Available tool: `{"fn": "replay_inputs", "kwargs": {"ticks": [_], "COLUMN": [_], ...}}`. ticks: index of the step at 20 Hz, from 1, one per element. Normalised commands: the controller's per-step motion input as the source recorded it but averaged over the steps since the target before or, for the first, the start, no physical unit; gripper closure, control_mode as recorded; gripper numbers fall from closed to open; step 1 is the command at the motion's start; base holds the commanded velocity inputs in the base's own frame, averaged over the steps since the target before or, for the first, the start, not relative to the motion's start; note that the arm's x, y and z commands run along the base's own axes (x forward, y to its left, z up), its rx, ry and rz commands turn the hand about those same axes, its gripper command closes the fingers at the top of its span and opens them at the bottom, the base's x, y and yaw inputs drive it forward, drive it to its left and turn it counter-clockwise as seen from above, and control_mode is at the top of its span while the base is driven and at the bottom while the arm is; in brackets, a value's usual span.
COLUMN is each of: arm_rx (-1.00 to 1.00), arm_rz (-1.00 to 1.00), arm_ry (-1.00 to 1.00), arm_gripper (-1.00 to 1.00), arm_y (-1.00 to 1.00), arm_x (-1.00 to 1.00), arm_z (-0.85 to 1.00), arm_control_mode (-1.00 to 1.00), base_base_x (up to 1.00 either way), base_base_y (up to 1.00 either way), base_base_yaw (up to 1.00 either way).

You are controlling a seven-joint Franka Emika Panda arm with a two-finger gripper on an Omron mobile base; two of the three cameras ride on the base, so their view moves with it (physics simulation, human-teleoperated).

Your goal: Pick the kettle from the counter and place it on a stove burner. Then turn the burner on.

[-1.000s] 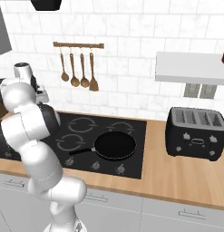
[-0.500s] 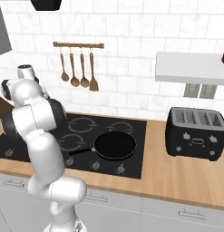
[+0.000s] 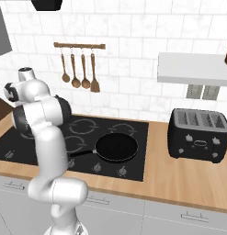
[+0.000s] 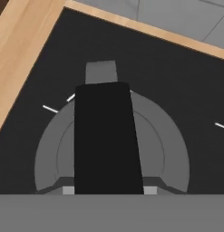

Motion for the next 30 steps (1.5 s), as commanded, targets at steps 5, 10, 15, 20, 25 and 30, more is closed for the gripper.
{"fn": "replay_inputs", "kwargs": {"ticks": [5, 10, 15, 20, 25, 30], "arm_rx": [0.03, 0.0, 0.02, 0.02, 0.01, 0.0], "arm_rz": [-0.01, 0.0, 0.0, -0.01, -0.01, -0.01], "arm_ry": [0.0, -0.02, -0.13, -0.08, 0.03, 0.05], "arm_gripper": [1.0, 1.0, 1.0, 1.0, 1.0, 1.0], "arm_y": [0.28, 0.04, 0.0, 0.0, 0.0, 0.0], "arm_x": [0.3, 0.05, 0.0, 0.0, 0.0, 0.0], "arm_z": [-0.27, -0.05, 0.0, -0.04, -0.38, -0.42], "arm_control_mode": [-1.0, -1.0, -1.0, -1.0, -1.0, -1.0], "base_base_x": [0.0, 0.0, 0.0, 0.0, 0.0, 0.0], "base_base_y": [0.0, 0.0, 0.0, 0.0, 0.0, 0.0], "base_base_yaw": [0.0, 0.0, 0.0, 0.0, 0.0, 0.0]}}
